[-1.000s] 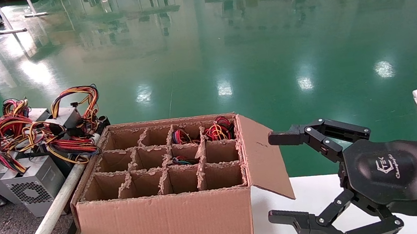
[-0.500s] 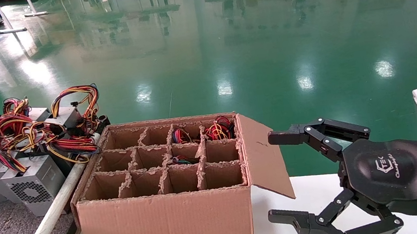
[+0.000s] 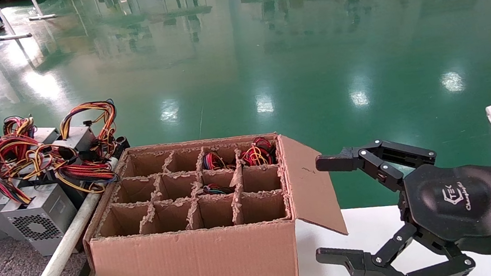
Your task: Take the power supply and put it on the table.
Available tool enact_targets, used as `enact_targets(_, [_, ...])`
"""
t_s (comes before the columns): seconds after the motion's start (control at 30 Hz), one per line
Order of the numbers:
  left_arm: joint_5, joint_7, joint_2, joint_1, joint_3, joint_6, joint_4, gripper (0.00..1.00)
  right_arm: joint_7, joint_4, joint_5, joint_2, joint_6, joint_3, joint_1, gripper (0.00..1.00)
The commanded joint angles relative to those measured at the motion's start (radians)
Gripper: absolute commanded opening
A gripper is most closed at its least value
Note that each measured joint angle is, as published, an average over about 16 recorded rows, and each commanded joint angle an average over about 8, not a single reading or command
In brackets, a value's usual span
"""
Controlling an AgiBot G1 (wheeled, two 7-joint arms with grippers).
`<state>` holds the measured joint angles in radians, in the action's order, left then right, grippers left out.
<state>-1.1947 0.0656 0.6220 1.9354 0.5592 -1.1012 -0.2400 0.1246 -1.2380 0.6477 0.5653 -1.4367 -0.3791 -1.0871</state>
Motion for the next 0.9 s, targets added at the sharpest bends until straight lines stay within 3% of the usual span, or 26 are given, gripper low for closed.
enact_targets(0.03, [0.0,0.0,0.0,0.001,0.0,-0.002,-0.001,1.0,0.0,0.0,0.0,0.0,0.0,0.0,0.0,1.0])
enact_targets(0.9, [-0.072,0.042,-0.028,0.064,0.054,-0.064,0.005,1.0,0.0,0.0,0.0,0.0,0.0,0.0,0.0,1.0])
